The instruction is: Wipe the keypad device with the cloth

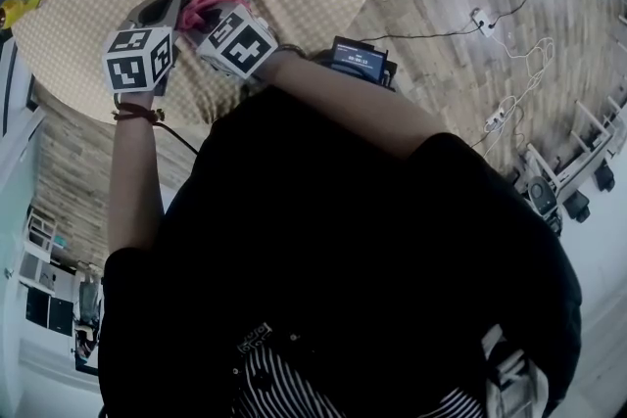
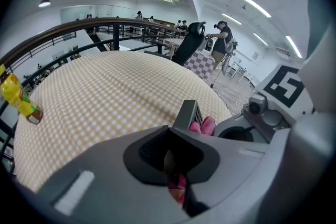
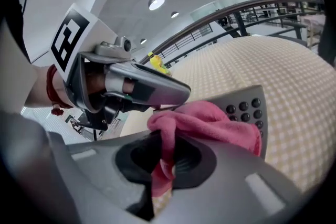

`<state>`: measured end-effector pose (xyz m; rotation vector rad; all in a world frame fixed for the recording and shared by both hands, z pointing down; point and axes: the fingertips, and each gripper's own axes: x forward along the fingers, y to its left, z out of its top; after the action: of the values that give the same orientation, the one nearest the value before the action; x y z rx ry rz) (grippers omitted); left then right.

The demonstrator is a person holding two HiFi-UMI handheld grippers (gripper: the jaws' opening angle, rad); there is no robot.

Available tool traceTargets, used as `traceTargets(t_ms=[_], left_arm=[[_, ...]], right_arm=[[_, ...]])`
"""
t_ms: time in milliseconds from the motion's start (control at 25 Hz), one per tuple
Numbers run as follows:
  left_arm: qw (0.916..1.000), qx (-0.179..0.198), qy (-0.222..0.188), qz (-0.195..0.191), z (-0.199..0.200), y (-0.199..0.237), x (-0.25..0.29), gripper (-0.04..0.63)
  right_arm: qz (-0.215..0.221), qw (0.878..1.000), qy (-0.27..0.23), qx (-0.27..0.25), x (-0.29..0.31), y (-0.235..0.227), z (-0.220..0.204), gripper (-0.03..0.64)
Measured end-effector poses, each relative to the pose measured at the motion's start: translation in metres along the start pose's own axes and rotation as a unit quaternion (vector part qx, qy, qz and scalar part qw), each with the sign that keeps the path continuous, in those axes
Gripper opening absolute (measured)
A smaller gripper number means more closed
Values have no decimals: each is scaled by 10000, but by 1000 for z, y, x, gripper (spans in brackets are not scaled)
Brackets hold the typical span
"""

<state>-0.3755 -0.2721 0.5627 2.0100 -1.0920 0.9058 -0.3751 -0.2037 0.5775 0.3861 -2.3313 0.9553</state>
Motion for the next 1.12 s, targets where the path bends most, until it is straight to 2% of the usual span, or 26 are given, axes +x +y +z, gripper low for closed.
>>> traceTargets(t_ms=[120, 360, 480, 560, 720, 880, 1000, 1120], left_arm=[[10000, -27, 4, -35, 0, 1, 0, 0], [9999, -84, 34, -70, -3, 2, 1, 2], [10000, -76, 20, -50, -3, 0, 1, 2], [10000, -78, -30, -15, -3, 1, 0, 2], [10000, -59, -69, -1, -3, 2, -1, 2], [9999, -82, -81, -8, 0, 3, -1, 2], [9998, -175, -69, 34, -1, 5, 0, 2], [9997, -215, -40, 57, -2, 6, 0, 2]], right_arm=[[67, 9995, 255, 147, 4, -4, -19, 32], [92, 9926, 1099, 508, 10, -20, -82, 32], [96, 9857, 1404, 925, 9, -23, -94, 32], [37, 9850, 1473, 902, 8, -23, -92, 32], [-230, 9931, 1098, 333, 5, -14, -67, 32], [-363, 9983, 336, -296, -3, -3, -5, 32], [-333, 9990, 148, -277, -8, 2, 22, 32], [-316, 9990, 191, -236, -6, 1, 20, 32]])
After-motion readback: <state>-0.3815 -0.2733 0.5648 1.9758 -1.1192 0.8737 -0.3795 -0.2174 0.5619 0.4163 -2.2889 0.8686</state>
